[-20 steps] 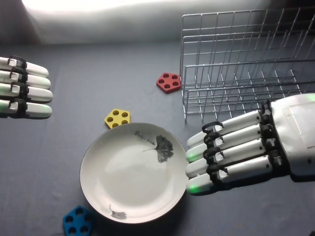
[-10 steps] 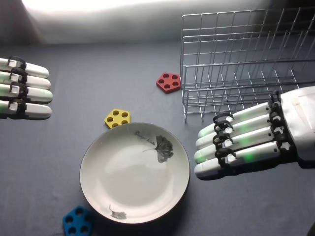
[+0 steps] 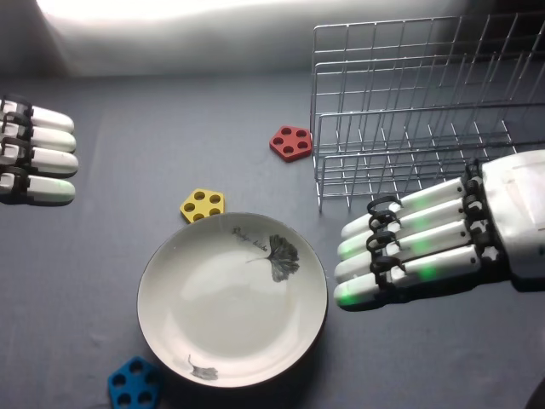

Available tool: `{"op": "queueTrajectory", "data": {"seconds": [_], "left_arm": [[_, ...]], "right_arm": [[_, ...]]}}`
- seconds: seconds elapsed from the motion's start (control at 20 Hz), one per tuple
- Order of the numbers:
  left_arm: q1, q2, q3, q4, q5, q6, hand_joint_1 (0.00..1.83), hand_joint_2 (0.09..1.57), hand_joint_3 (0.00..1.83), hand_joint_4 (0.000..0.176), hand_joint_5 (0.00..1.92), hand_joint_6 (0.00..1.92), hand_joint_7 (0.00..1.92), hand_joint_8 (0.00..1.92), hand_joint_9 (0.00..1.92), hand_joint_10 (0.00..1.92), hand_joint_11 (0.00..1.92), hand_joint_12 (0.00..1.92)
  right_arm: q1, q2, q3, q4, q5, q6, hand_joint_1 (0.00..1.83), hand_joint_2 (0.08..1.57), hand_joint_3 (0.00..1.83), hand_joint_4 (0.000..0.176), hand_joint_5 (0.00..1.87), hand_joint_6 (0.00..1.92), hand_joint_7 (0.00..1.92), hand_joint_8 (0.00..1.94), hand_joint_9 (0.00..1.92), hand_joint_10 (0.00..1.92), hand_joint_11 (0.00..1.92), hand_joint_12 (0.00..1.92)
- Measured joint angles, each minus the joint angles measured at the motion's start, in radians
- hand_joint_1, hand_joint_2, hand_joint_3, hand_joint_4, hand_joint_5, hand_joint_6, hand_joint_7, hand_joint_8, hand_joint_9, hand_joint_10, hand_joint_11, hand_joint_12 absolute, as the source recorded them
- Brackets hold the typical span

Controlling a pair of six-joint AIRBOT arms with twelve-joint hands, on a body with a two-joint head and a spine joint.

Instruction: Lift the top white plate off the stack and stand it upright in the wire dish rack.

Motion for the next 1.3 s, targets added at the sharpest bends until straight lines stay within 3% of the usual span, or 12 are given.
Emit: {"op": "queueTrajectory", "data": {"seconds": [0.3, 0.5, 0.75, 0.9, 1.3], "left_arm": [[0.016, -0.004, 0.002, 0.036, 0.0, -0.05, 0.05, 0.91, 0.0, 0.0, 0.03, 0.0, 0.04, 0.0, 0.05, 0.0, 0.04, 0.1], [0.016, -0.002, 0.003, 0.027, 0.0, -0.053, 0.04, 0.9, 0.0, 0.0, 0.04, 0.01, 0.05, 0.01, 0.06, 0.01, 0.06, 0.1], [0.016, -0.001, -0.005, 0.098, 0.041, -0.02, 0.05, 0.9, 0.0, 0.0, 0.05, 0.01, 0.05, 0.0, 0.05, 0.0, 0.05, 0.09], [-0.014, 0.003, -0.068, 0.126, 0.103, -0.008, 0.05, 0.91, 0.0, 0.0, 0.05, 0.01, 0.05, 0.01, 0.05, 0.01, 0.07, 0.09], [-0.08, 0.045, -0.25, 0.213, 0.226, 0.021, 0.04, 0.91, 0.0, 0.0, 0.03, 0.0, 0.03, 0.0, 0.02, 0.0, 0.03, 0.07]], "right_arm": [[0.0, 0.0, 0.001, 0.001, 0.0, 0.0, 0.0, 0.92, 0.0, 0.0, 0.12, 0.0, 0.15, 0.01, 0.18, 0.01, 0.17, 0.03], [0.0, 0.009, 0.002, 0.003, -0.002, -0.016, 0.07, 0.91, 0.0, 0.0, 0.14, 0.01, 0.16, 0.0, 0.17, 0.0, 0.18, 0.03], [0.009, 0.008, 0.002, -0.003, -0.052, -0.048, 0.04, 0.9, 0.0, 0.0, 0.14, 0.01, 0.16, 0.01, 0.17, 0.01, 0.19, 0.03], [0.014, 0.011, -0.017, 0.023, -0.072, -0.108, 0.03, 0.9, 0.0, 0.0, 0.13, 0.01, 0.17, 0.01, 0.19, 0.01, 0.18, 0.02], [0.014, 0.01, -0.032, 0.019, -0.073, -0.123, 0.01, 0.92, 0.0, 0.0, 0.1, 0.0, 0.12, 0.0, 0.15, 0.0, 0.16, 0.01]]}}
